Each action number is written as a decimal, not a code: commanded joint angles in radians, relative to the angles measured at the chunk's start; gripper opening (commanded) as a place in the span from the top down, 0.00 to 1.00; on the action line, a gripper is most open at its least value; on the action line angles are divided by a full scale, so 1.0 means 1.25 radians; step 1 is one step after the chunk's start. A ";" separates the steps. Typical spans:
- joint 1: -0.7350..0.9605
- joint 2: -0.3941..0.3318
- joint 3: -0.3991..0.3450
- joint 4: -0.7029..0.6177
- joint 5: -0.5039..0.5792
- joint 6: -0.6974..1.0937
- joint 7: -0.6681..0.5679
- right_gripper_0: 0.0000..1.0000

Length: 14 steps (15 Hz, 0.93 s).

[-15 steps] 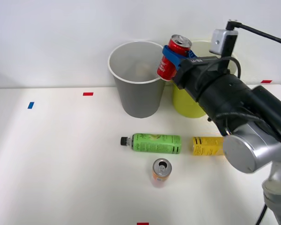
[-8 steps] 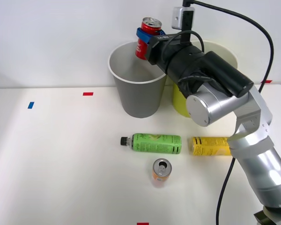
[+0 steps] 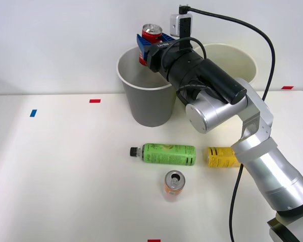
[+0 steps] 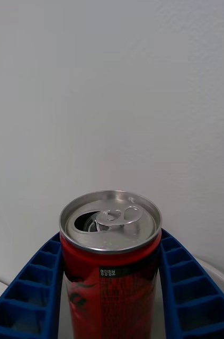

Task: Put cans in the gray bin, plastic bottles in the light green bin

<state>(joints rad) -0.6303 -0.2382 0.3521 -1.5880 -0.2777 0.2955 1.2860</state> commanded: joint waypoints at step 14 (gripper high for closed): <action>0.477 -0.144 -0.066 -0.418 0.231 -0.125 -0.018 0.00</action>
<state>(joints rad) -0.1088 -0.4078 0.2962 -2.0732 0.0100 0.1771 1.2687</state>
